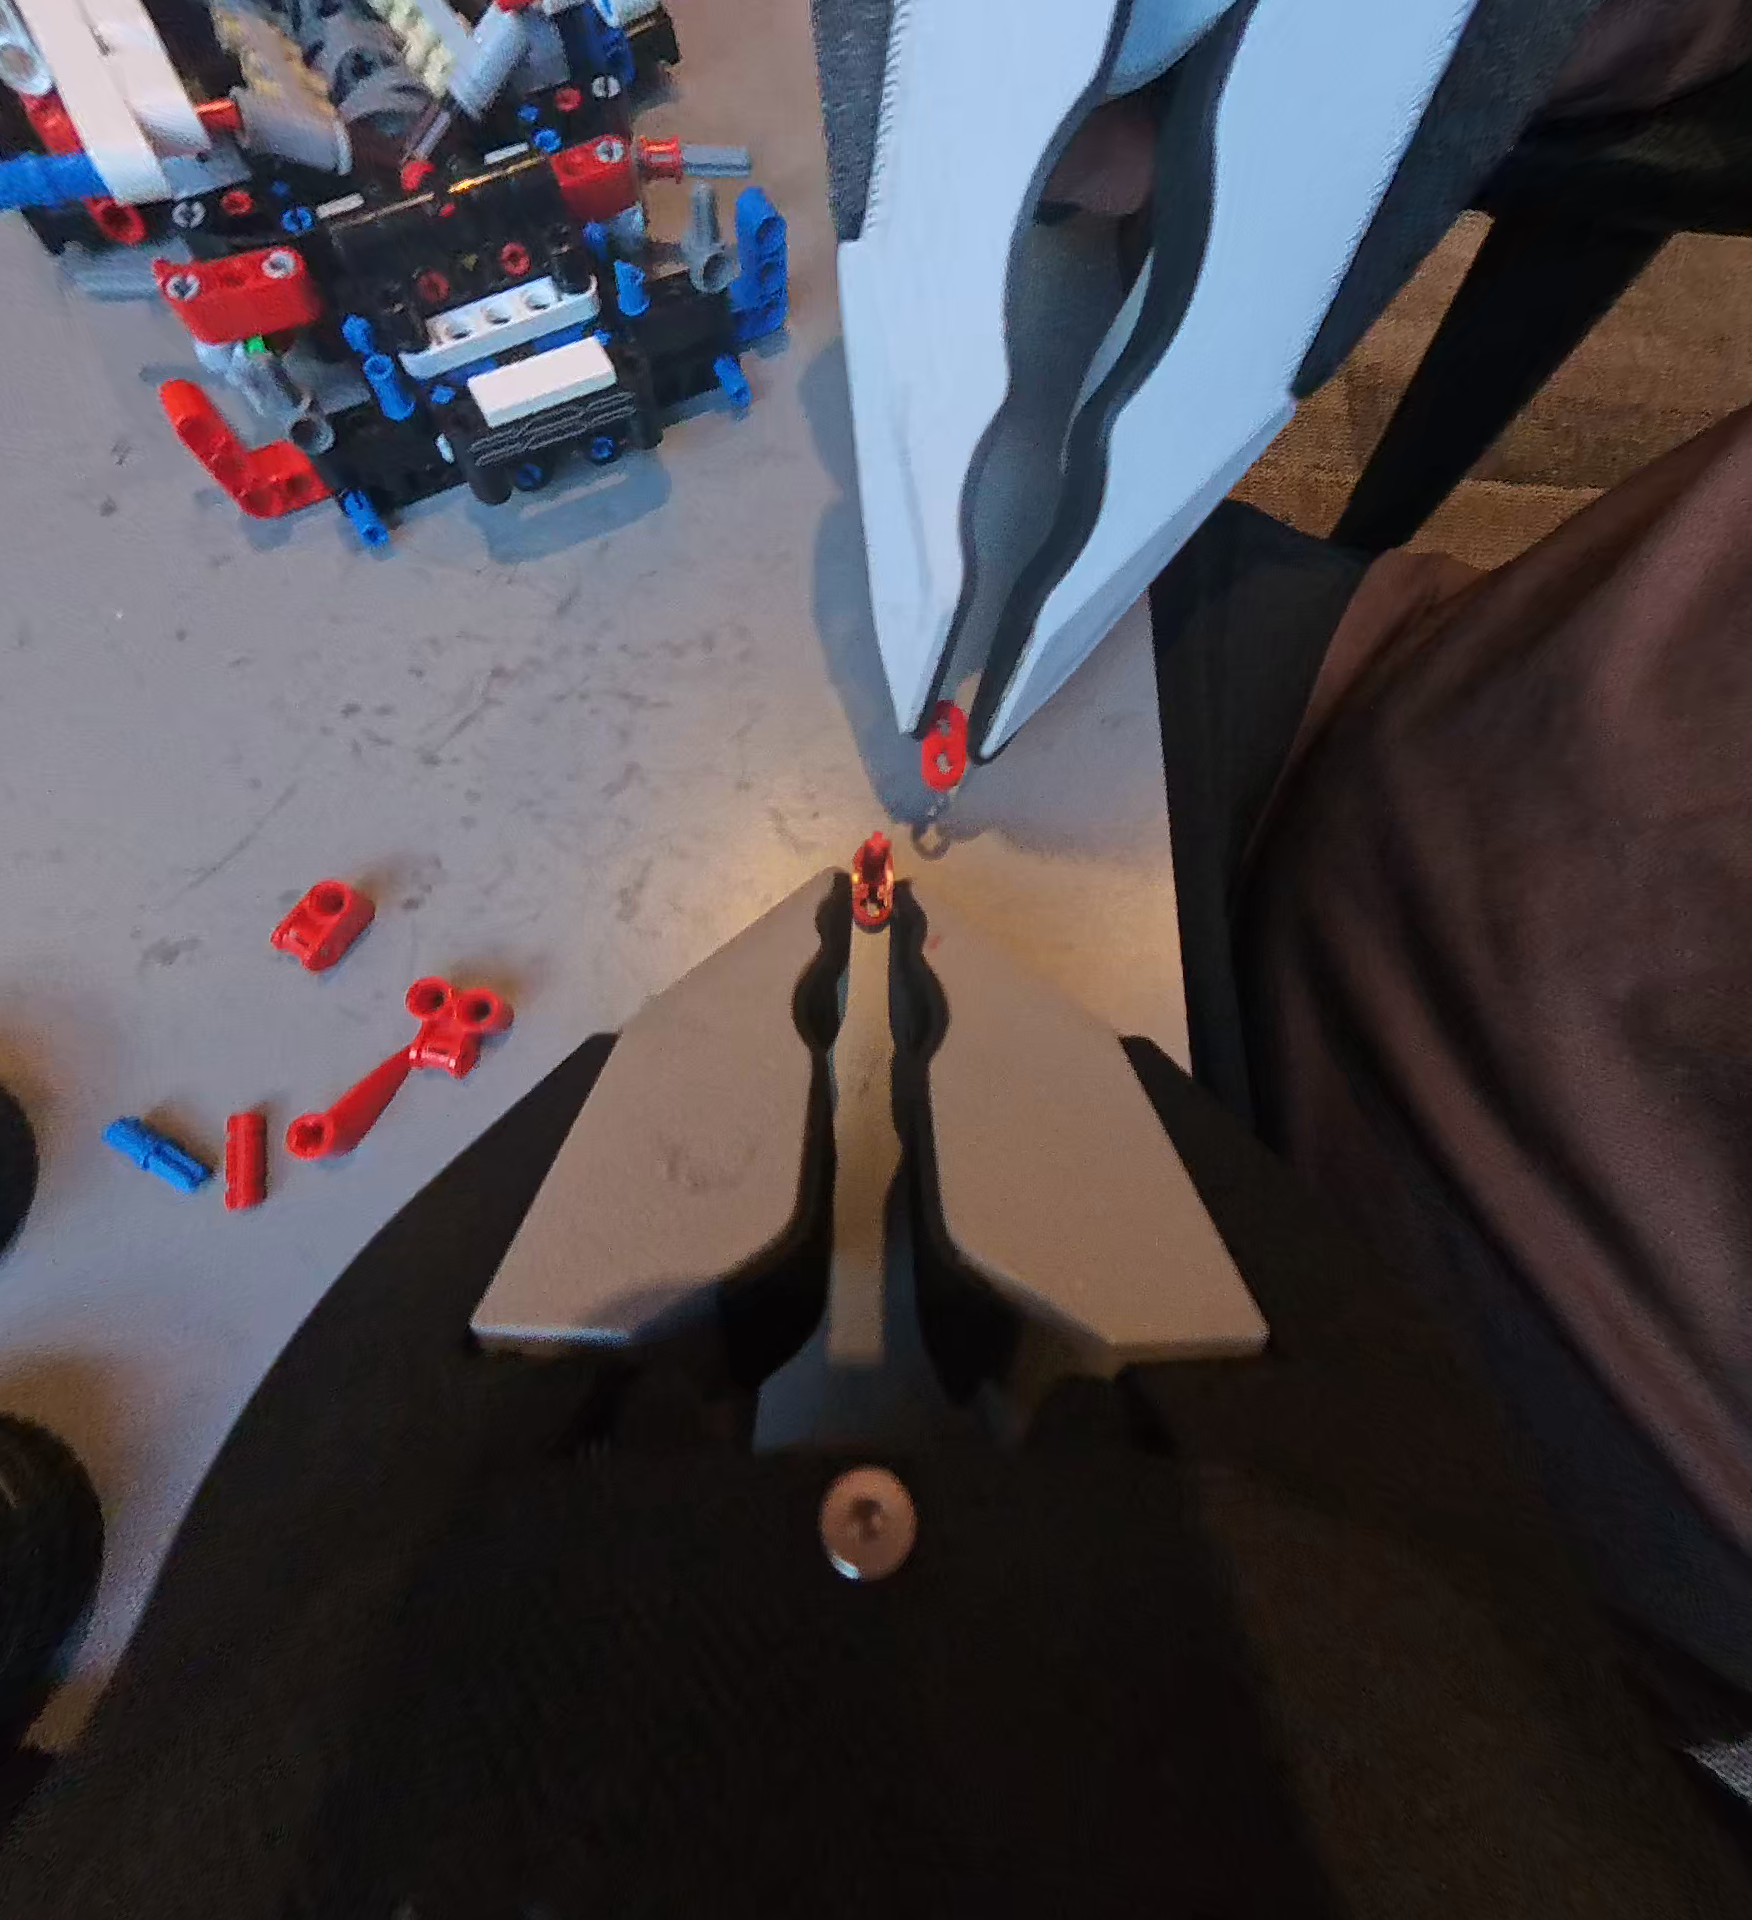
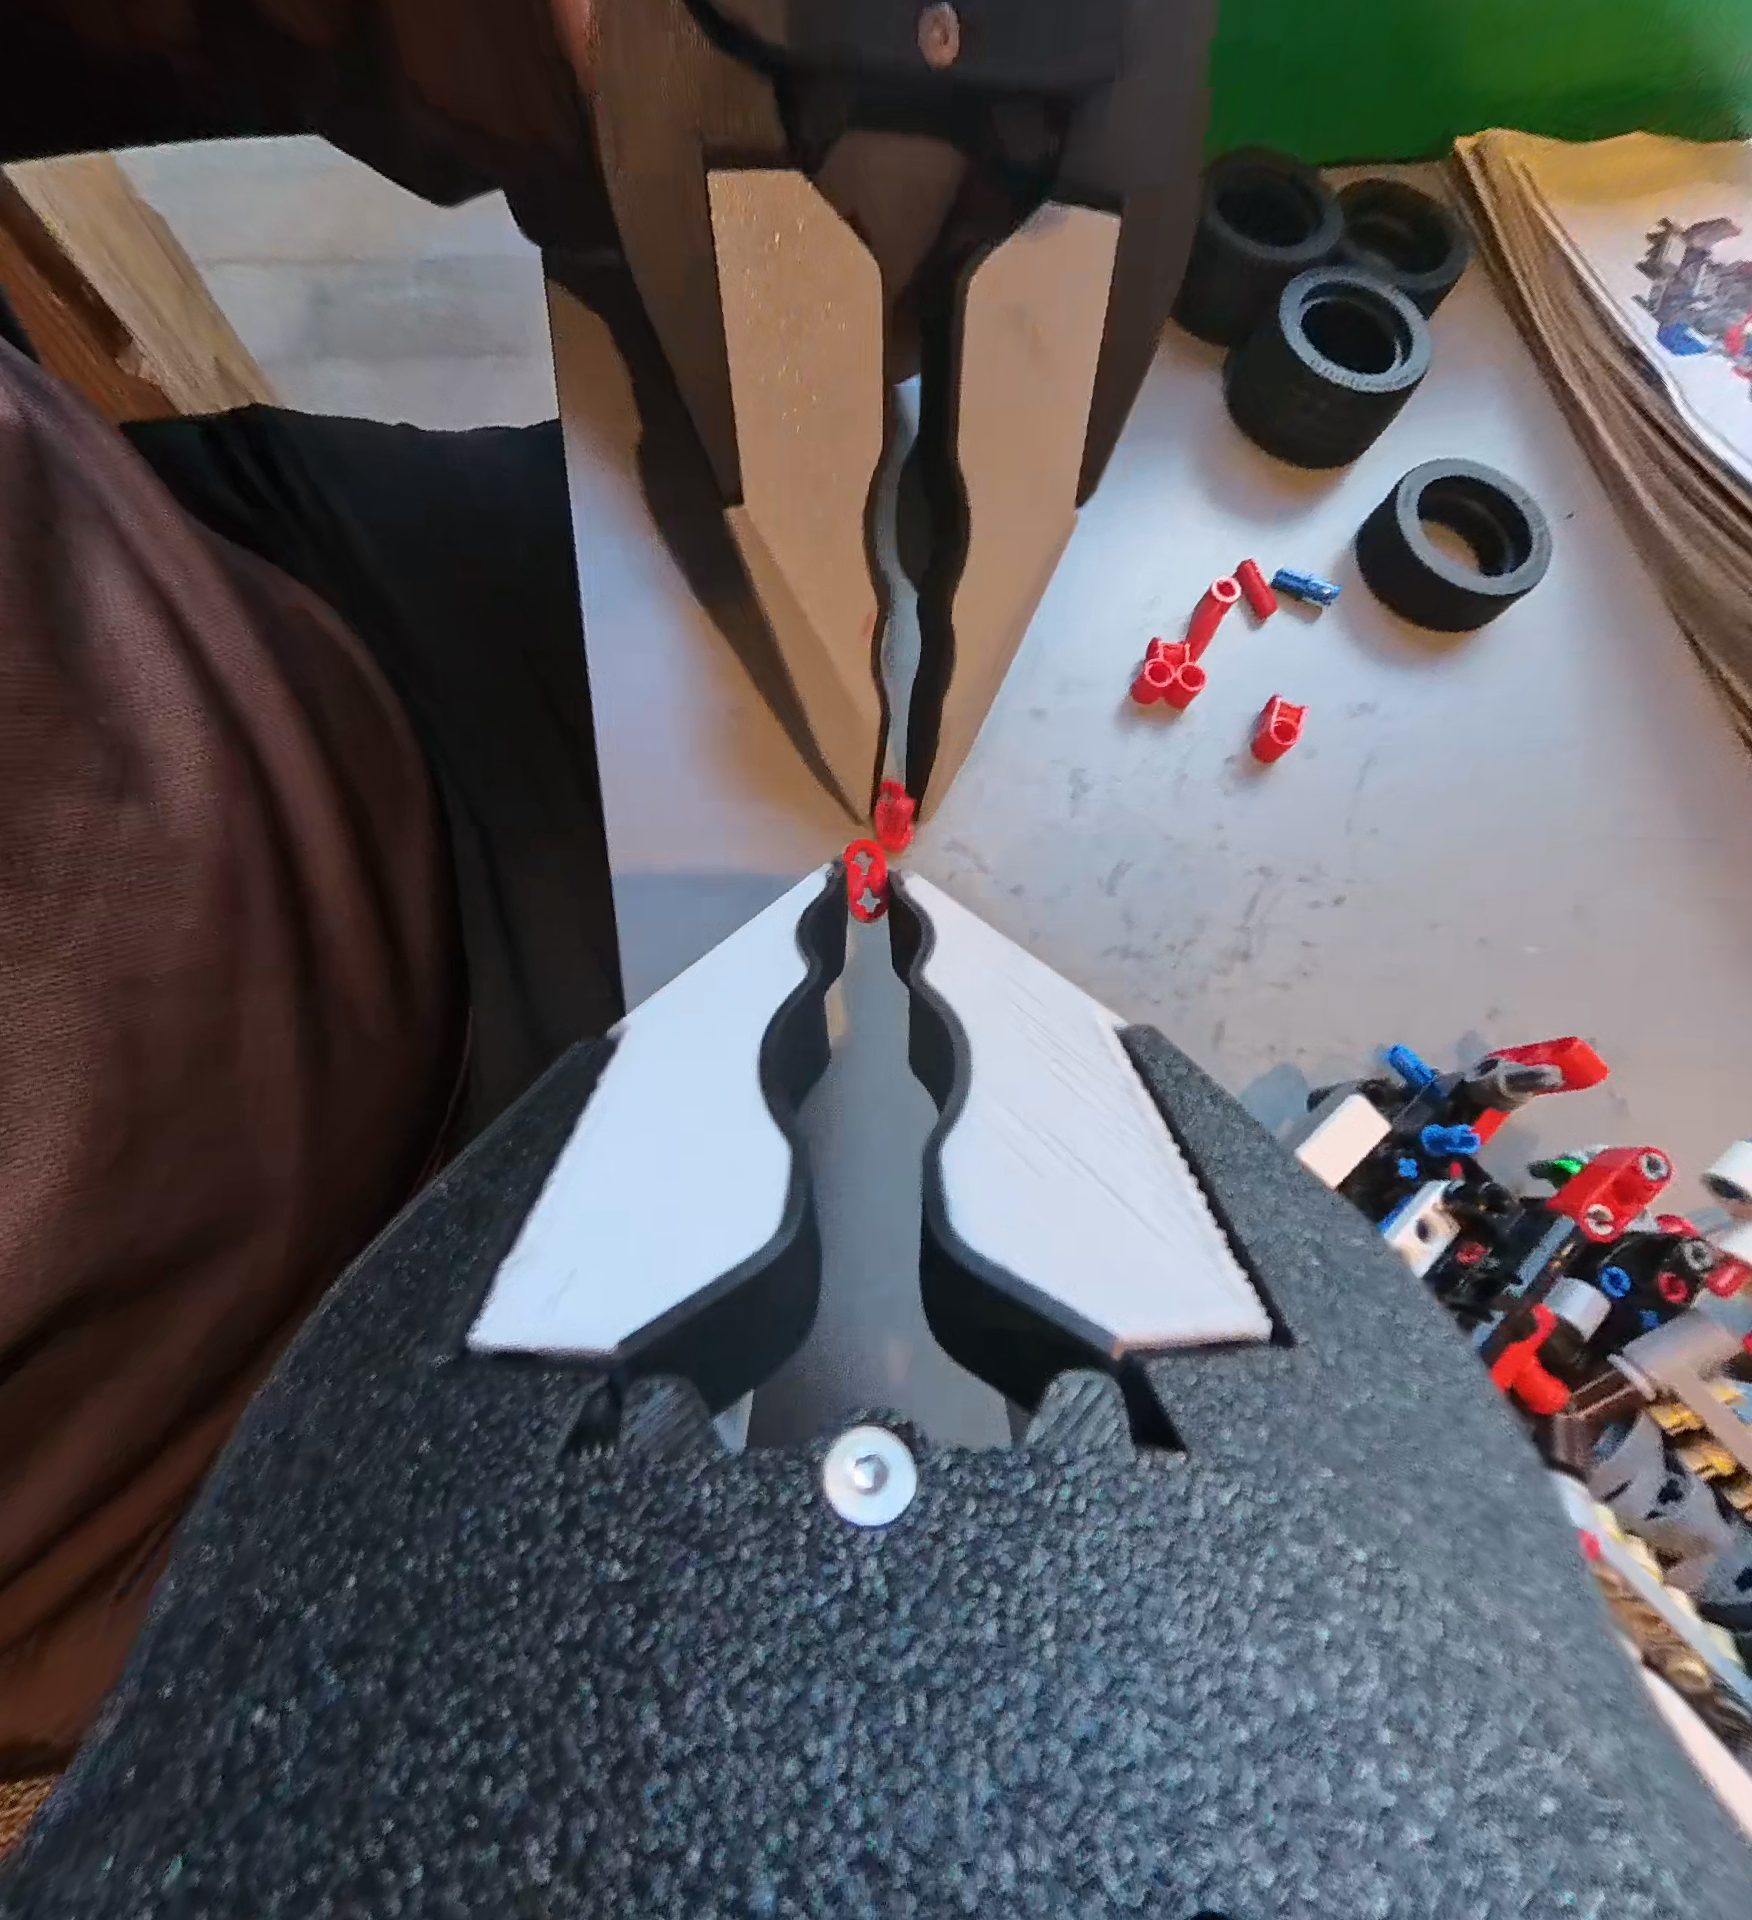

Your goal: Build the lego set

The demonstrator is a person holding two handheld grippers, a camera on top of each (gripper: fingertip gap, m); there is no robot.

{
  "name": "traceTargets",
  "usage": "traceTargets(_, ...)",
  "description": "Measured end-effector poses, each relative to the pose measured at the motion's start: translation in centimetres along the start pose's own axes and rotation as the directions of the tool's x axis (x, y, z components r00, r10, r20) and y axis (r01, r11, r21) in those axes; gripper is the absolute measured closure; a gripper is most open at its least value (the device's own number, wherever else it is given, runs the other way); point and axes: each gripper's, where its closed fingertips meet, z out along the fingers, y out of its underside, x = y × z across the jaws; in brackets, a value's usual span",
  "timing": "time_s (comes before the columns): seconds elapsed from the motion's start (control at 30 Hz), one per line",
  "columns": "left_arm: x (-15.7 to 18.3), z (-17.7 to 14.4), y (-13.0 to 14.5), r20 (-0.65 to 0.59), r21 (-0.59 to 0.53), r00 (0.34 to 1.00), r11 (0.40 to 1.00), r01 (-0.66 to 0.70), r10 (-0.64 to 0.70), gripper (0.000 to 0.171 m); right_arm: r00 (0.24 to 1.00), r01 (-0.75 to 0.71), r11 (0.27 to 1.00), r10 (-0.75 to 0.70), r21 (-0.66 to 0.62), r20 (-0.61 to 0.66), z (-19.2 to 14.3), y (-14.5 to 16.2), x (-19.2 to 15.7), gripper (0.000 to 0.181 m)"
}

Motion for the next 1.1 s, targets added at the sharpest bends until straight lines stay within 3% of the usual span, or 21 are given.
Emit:
traceTargets(0.07,0.0,0.2,-0.3,-0.004,0.008,1.0,1.0,-0.002,0.002,0.167,1.0,0.005,1.0,-0.005,0.0,-0.003,0.1,-0.3,0.2,0.174)
traceTargets(0.23,-0.1,-0.1,-0.3,0.008,0.028,1.0,1.0,-0.002,0.002,0.147,1.0,0.023,1.0,-0.023,-0.014,-0.012,0.3,-0.6,0.6,0.174)
traceTargets(0.53,-0.6,-0.2,0.0,-0.008,0.017,1.0,1.0,0.016,-0.015,0.163,0.999,0.022,1.0,-0.022,-0.01,-0.028,0.1,-0.8,1.4,0.174)
traceTargets(1.1,-1.0,-1.4,1.0,0.064,0.036,0.996,0.998,0.056,-0.058,0.139,0.996,-0.012,0.997,0.019,0.079,-0.086,-0.4,-0.4,1.1,0.174)
